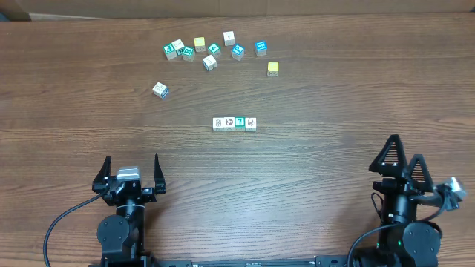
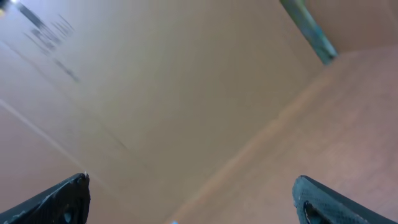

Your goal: Form a horizontal line

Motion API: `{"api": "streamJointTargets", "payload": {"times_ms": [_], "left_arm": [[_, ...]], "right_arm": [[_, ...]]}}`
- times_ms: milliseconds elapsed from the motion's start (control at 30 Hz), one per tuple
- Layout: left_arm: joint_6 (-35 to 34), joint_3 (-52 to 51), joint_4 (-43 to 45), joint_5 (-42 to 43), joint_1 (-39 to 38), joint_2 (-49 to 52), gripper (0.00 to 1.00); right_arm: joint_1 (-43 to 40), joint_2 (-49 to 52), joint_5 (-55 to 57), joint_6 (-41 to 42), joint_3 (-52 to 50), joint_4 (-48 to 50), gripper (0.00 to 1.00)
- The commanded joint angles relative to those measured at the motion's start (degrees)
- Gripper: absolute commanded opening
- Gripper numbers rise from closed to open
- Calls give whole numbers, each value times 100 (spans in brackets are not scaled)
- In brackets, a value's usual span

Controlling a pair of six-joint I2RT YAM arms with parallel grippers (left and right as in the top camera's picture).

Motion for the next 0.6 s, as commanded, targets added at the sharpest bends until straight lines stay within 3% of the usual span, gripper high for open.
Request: {"api": "streamJointTargets", "payload": {"times_ms": [0, 167, 567], "left_arm": [[92, -22, 17, 31, -46, -50, 100], [92, -22, 17, 31, -46, -50, 100], [92, -22, 17, 31, -46, -50, 100]], "right_arm": [[-28, -129, 57, -2, -44, 251, 100], [-4, -151, 57, -2, -400, 1364, 100], [52, -151, 57, -2, -914, 1775, 100]]}}
